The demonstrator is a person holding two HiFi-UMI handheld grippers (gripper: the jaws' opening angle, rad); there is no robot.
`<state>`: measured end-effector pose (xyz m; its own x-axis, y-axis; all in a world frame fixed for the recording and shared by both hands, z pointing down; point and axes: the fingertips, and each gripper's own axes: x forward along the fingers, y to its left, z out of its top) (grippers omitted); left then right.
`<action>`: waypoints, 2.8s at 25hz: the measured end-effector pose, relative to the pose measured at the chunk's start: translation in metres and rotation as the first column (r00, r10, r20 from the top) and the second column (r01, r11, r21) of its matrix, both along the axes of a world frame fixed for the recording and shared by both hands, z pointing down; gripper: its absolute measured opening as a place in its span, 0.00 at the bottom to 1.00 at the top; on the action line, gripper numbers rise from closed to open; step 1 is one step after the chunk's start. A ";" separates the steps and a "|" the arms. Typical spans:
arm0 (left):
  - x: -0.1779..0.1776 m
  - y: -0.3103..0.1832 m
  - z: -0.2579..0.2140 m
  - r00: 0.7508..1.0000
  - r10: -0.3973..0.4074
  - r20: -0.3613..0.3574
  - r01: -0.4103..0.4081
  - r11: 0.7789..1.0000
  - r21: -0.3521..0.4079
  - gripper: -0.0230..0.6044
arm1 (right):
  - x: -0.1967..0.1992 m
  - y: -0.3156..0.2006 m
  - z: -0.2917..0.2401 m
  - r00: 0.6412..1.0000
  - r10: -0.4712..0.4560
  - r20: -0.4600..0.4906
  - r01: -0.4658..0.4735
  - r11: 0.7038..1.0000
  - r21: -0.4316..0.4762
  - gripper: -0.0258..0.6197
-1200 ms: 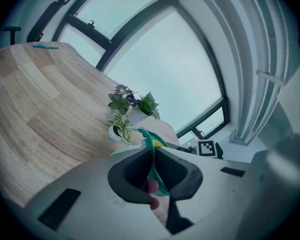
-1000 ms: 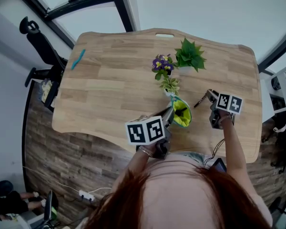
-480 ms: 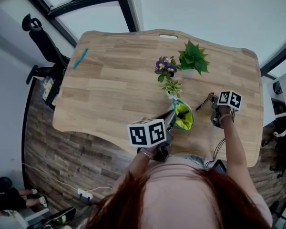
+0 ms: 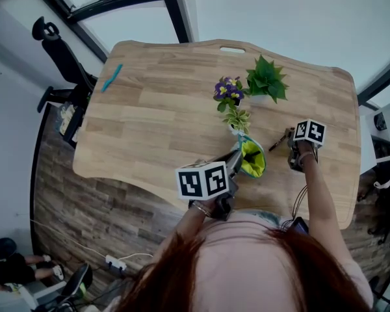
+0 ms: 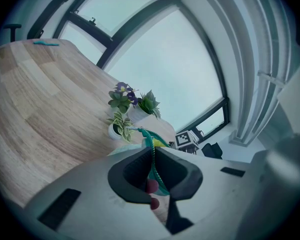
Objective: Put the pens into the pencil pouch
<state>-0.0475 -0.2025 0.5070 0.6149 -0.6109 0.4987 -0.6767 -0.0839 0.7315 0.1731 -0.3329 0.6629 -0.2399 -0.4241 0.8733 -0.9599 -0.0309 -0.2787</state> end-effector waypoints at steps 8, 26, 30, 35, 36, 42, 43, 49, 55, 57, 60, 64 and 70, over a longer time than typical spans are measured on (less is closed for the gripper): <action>-0.002 0.001 0.000 1.000 -0.004 0.003 0.004 1.000 0.003 0.06 | -0.001 0.003 0.001 1.000 0.009 -0.001 -0.009 1.000 -0.011 0.15; -0.004 0.002 0.000 1.000 -0.019 0.007 0.019 1.000 0.015 0.06 | -0.013 0.008 -0.027 0.988 0.046 0.149 -0.059 0.994 0.089 0.10; -0.005 0.002 -0.001 1.000 -0.027 0.009 0.027 0.999 0.019 0.06 | -0.020 0.009 -0.043 0.981 0.043 0.189 -0.069 0.989 0.131 0.10; -0.005 0.004 0.000 1.000 -0.028 0.013 0.027 0.999 0.021 0.06 | -0.032 0.010 -0.066 0.963 0.038 0.266 -0.090 0.978 0.188 0.10; -0.005 0.004 0.000 1.000 -0.028 0.014 0.027 0.999 0.022 0.06 | -0.034 0.010 -0.071 0.961 0.034 0.276 -0.092 0.975 0.200 0.10; -0.008 0.005 0.001 0.999 -0.043 0.009 0.043 0.999 0.020 0.06 | -0.049 0.014 -0.097 0.942 0.008 0.336 -0.102 0.959 0.264 0.10; -0.008 0.005 0.001 0.999 -0.043 0.008 0.043 0.999 0.020 0.06 | -0.051 0.015 -0.101 0.939 0.003 0.343 -0.103 0.956 0.273 0.10; -0.006 0.007 -0.001 0.999 -0.037 0.010 0.037 0.999 0.025 0.06 | -0.060 0.020 -0.131 0.918 -0.025 0.395 -0.122 0.932 0.343 0.10; -0.004 0.006 -0.003 0.999 -0.041 0.018 0.040 0.999 0.034 0.06 | -0.068 0.025 -0.170 0.892 -0.069 0.447 -0.149 0.889 0.434 0.10; -0.004 0.006 -0.004 0.999 -0.046 0.024 0.045 0.998 0.039 0.06 | -0.070 0.026 -0.184 0.888 -0.089 0.452 -0.151 0.871 0.468 0.10; -0.005 0.006 -0.003 0.998 -0.054 0.033 0.053 0.998 0.044 0.06 | -0.074 0.028 -0.203 0.880 -0.124 0.459 -0.152 0.842 0.518 0.10; -0.005 0.006 -0.004 0.998 -0.060 0.037 0.058 0.997 0.047 0.06 | -0.081 0.033 -0.229 0.860 -0.174 0.480 -0.160 0.800 0.578 0.10; -0.004 0.008 -0.004 0.998 -0.059 0.036 0.057 0.997 0.049 0.06 | -0.089 0.041 -0.263 0.827 -0.258 0.499 -0.171 0.731 0.661 0.10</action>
